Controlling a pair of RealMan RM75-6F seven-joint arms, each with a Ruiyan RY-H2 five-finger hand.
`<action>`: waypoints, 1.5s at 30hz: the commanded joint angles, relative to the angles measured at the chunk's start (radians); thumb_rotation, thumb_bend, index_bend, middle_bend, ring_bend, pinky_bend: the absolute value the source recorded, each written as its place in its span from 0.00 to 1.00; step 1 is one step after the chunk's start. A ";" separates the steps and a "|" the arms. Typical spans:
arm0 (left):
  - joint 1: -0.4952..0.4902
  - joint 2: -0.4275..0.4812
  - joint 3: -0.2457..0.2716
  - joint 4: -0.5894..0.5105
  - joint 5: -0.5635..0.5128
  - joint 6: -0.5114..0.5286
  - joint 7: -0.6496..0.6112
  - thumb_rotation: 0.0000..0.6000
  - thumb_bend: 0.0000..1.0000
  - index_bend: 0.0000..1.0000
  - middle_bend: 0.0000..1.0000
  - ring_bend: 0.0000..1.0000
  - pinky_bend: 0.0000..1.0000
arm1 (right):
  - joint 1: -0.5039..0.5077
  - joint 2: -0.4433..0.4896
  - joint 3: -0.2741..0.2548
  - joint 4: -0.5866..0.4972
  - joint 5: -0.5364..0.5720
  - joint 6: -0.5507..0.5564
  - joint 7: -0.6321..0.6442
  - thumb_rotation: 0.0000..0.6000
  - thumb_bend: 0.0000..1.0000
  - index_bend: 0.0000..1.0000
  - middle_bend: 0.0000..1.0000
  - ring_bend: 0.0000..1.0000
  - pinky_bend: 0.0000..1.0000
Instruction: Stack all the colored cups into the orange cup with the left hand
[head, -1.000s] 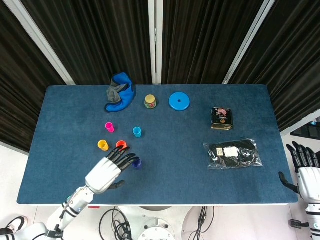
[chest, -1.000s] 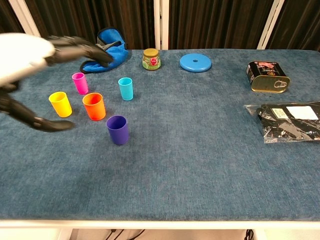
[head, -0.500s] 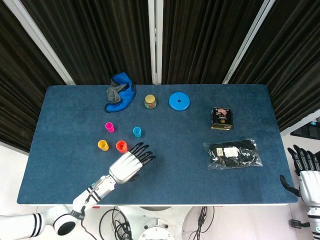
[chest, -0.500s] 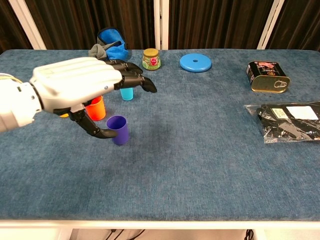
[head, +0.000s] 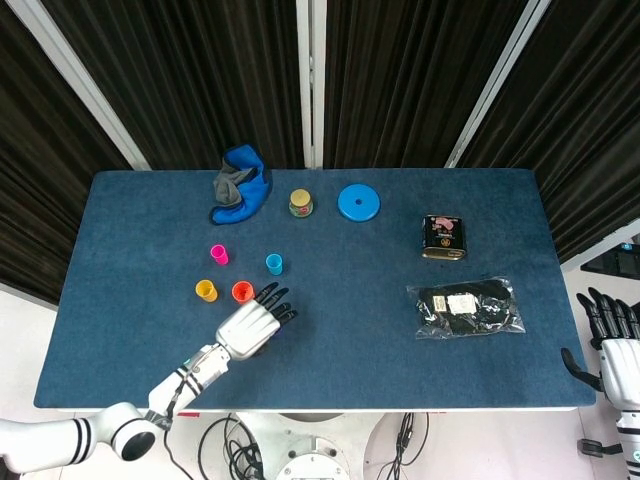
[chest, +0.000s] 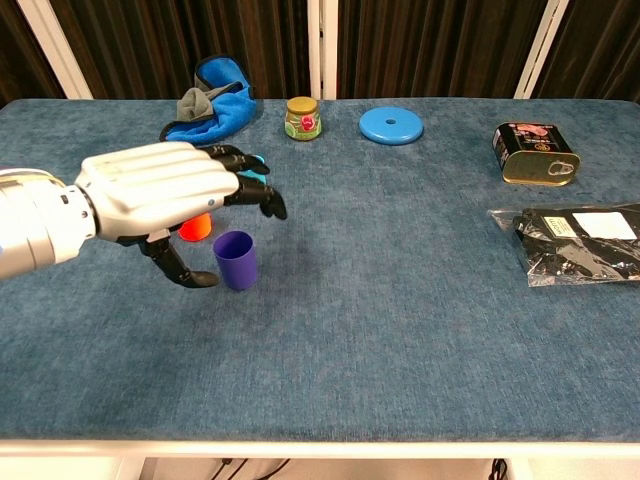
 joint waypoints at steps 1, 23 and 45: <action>-0.006 -0.006 0.008 0.019 -0.021 -0.002 0.016 1.00 0.23 0.24 0.24 0.01 0.06 | -0.001 0.000 0.001 0.001 0.002 -0.001 0.001 1.00 0.28 0.00 0.00 0.00 0.00; -0.037 -0.061 0.038 0.111 -0.004 0.044 -0.067 1.00 0.28 0.37 0.35 0.02 0.06 | -0.002 -0.005 0.002 0.013 0.014 -0.014 0.005 1.00 0.28 0.00 0.00 0.00 0.00; -0.036 0.029 -0.015 -0.027 0.015 0.174 -0.017 1.00 0.31 0.45 0.46 0.10 0.07 | -0.004 -0.006 0.006 0.025 0.017 -0.013 0.020 1.00 0.28 0.00 0.00 0.00 0.00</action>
